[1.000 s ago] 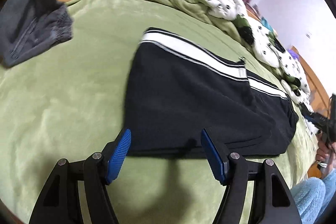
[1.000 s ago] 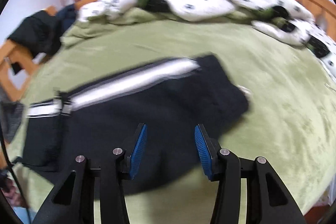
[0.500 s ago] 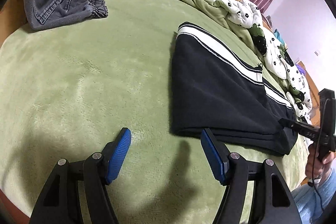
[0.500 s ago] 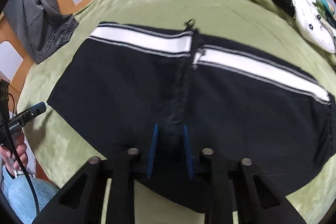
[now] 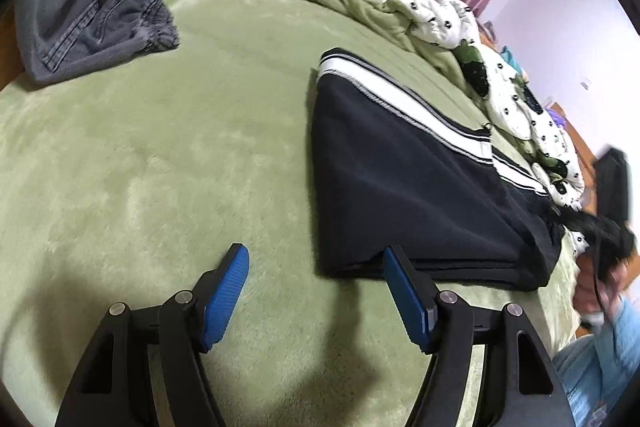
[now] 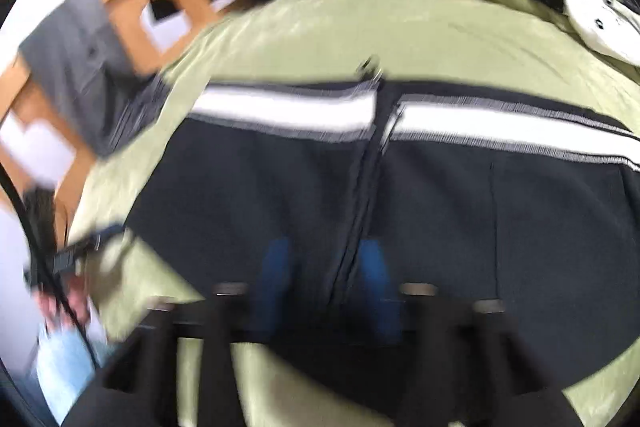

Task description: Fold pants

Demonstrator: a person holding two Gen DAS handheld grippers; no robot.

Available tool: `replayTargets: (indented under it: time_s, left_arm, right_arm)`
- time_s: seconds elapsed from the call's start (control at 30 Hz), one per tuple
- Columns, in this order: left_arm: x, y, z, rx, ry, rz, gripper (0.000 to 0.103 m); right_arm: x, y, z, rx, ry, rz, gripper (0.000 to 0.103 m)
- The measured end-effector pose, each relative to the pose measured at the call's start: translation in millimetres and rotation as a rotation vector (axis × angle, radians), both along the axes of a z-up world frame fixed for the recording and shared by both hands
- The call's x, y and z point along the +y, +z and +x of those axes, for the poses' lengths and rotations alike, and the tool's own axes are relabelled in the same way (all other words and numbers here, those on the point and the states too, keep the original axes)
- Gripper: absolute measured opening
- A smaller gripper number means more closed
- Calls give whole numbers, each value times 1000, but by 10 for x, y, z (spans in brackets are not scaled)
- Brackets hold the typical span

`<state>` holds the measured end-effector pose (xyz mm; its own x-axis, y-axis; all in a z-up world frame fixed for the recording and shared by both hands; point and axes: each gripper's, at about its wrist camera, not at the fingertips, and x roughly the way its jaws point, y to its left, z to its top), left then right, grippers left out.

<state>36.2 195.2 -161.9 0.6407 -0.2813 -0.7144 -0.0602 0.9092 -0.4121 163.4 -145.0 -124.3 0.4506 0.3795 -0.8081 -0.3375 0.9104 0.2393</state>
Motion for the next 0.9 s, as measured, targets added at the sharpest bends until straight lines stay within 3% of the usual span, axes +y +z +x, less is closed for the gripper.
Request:
replayTargets:
  time_s: [0.13, 0.17, 0.2, 0.3, 0.37, 0.43, 0.5, 0.6, 0.73, 0.9]
  left_arm:
    - [29, -25, 3, -17, -34, -85, 67]
    - [47, -46, -8, -18, -37, -120, 67]
    - [47, -63, -25, -17, -34, -141, 67]
    - [67, -107, -40, -8, -22, -156, 67]
    - [47, -103, -36, -9, -19, -149, 67]
    - [-1, -108, -2, -6, -15, -127, 67]
    - [-34, -122, 41, 0, -7, -110, 67]
    - [-75, -97, 56, 4, -2, -78, 67]
    - [-10, -26, -14, 17, 36, -92, 66]
    - [-65, 299, -128, -1, 97, 55, 66]
  right_arm:
    - [113, -286, 380, 65, -38, -28, 57]
    - [141, -429, 447, 109, -42, -29, 33]
    - [158, -512, 475, 130, -42, -18, 19]
    - [112, -398, 420, 73, -38, 26, 13]
    - [-51, -255, 420, 52, -47, 101, 13]
    - [-53, -318, 422, 66, -33, 60, 14]
    - [21, -540, 401, 105, -32, -10, 22]
    - [81, -405, 313, 53, -40, -64, 29]
    - [-40, -83, 44, 1, -93, -109, 29]
    - [-458, 346, -366, -121, -234, -115, 46]
